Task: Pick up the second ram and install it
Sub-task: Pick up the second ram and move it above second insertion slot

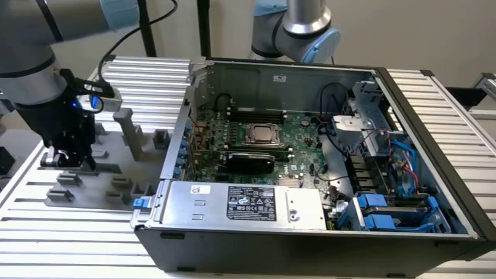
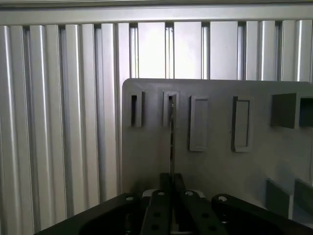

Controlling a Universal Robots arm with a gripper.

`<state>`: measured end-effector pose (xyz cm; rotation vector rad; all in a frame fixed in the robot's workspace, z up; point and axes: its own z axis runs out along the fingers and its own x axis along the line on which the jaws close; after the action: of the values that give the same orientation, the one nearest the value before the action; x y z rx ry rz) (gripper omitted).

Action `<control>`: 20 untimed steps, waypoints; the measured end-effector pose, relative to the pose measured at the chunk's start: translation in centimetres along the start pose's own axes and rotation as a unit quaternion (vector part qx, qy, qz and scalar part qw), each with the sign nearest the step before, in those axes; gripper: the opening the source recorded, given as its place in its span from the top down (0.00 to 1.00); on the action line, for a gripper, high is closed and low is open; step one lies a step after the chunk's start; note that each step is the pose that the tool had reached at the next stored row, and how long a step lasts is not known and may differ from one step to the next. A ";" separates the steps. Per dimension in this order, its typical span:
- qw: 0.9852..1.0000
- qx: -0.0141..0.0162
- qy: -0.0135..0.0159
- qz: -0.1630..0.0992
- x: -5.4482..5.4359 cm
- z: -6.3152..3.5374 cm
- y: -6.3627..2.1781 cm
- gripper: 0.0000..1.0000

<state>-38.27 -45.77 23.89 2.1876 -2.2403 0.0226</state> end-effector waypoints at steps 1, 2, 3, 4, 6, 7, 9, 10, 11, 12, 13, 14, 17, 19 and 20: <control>1.000 0.000 0.000 0.000 0.0 -0.44 0.00 1.00; 1.000 0.000 0.000 0.000 0.0 -0.90 0.00 1.00; 1.000 0.000 0.000 0.000 0.0 -1.35 0.00 1.00; 1.000 0.000 0.000 0.000 0.0 -1.79 0.00 1.00; 1.000 0.000 0.000 0.000 0.0 -2.71 -0.01 1.00; 1.000 0.000 0.000 0.000 0.1 -3.16 -0.02 1.00; 1.000 0.000 0.000 0.000 0.1 -4.10 -0.02 1.00; 1.000 0.000 0.000 0.000 0.1 -4.55 -0.04 1.00; 1.000 0.000 0.000 0.000 0.1 -5.01 -0.05 1.00; 1.000 0.000 0.000 0.000 0.1 -5.46 -0.09 1.00; 1.000 0.000 0.000 0.000 0.1 -5.92 -0.14 1.00; 1.000 0.000 0.000 0.000 0.1 -6.36 -0.21 1.00; 1.000 0.000 0.000 0.000 0.1 -7.62 -0.66 1.00; 1.000 0.000 0.000 0.000 0.1 -8.46 -1.16 1.00; 1.000 0.000 0.000 0.000 0.1 -8.91 -1.48 1.00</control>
<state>-36.81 -45.78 32.81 2.1876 -2.2402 0.0224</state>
